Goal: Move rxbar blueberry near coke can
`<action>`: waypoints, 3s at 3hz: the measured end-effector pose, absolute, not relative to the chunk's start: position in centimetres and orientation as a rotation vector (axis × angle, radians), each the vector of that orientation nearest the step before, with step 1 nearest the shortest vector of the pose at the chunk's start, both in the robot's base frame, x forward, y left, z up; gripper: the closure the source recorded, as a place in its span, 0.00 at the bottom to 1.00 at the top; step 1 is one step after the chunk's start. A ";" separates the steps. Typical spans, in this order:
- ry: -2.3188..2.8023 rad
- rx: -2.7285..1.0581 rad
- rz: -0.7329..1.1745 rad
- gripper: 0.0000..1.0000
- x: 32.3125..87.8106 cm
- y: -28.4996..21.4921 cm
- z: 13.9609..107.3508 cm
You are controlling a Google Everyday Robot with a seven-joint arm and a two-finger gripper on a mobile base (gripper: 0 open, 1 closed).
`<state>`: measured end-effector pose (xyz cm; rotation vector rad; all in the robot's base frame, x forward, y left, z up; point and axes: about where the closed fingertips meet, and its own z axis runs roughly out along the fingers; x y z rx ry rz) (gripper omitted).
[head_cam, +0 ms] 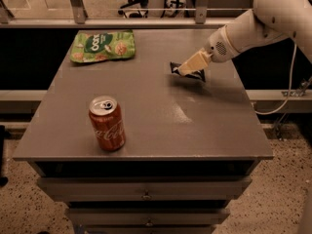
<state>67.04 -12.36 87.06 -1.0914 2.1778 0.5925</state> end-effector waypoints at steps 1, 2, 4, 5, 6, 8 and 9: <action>2.163 -1.116 0.658 1.00 62.4 -11.6 87.1; 2.144 -1.184 0.712 1.00 58.2 -10.1 86.4; 2.098 -1.288 0.781 1.00 53.7 -7.4 85.5; 2.100 -1.312 0.812 1.00 54.0 -6.3 84.8; 2.093 -1.354 0.855 1.00 53.5 -4.4 84.2; 2.069 -1.432 0.892 0.83 51.7 -1.8 84.5; 2.059 -1.455 0.900 0.59 50.9 -1.4 84.7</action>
Offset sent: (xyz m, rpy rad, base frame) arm -0.1440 0.0390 -0.0149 0.0533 0.0651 0.1912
